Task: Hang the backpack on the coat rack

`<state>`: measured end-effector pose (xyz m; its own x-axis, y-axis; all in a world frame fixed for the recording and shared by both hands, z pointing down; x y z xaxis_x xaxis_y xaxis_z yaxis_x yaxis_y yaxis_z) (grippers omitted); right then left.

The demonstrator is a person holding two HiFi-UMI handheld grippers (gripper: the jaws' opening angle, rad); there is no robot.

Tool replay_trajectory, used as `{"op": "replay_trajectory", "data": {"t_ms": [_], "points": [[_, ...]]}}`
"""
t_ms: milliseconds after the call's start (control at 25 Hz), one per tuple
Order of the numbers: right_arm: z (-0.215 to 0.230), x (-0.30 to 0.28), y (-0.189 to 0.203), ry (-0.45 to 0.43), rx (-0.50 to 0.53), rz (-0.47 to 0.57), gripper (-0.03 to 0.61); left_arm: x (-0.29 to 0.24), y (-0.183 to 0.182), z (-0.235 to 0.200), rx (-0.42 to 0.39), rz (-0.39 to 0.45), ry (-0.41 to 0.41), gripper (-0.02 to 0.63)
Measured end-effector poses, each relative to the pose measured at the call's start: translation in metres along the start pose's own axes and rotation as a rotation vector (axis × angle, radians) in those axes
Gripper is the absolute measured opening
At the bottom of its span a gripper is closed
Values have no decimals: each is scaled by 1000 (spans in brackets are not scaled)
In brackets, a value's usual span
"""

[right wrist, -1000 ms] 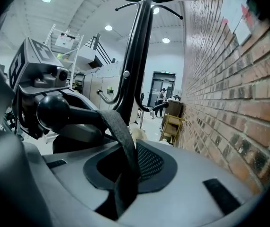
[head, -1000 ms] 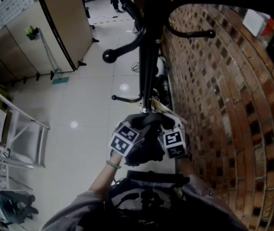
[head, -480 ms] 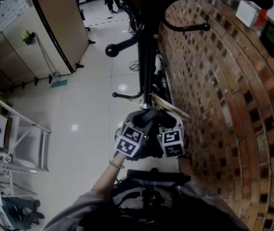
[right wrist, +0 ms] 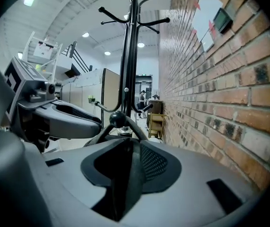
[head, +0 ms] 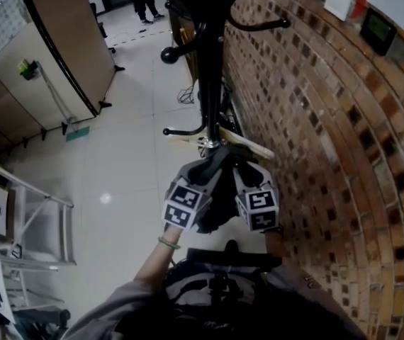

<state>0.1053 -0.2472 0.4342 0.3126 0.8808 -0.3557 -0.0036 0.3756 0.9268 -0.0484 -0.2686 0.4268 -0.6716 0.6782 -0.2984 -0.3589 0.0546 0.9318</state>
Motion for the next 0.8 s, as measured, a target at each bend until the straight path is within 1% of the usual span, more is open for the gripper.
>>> {"op": "replay_trajectory", "data": {"t_ms": [80,160,240,280,400,600,680,800], "points": [[-4,6,9,10,-23,-7,109,7,3,4,5,3,26,94],[-11,14,12,9,-56,14,77,14,4,8,12,17,45,47],[-17,22,16,12,-85,27,64,21,7,13,18,23,60,30],[-21,26,19,17,-97,28,47,24,8,15,23,22,69,21],[-33,37,28,26,-133,34,26,34,15,21,51,13,92,3],[-45,47,41,10,-229,51,12,42,29,28,78,-10,119,-1],[-48,52,46,8,-248,47,12,45,33,32,85,-13,131,-1],[-57,59,51,9,-250,40,12,52,37,37,90,-11,152,-1]]}}
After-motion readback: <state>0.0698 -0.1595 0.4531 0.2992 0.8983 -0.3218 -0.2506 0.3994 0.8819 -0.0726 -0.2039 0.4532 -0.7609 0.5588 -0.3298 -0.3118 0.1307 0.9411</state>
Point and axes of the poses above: the fingertips, and each gripper's own axes: x backward along the fingers, z to its right, y out of its underside, the point moved 9 cm from there along x, backward along the fingers, and after that the axes turned 11 degrees about -x, right-handed, at the moved point
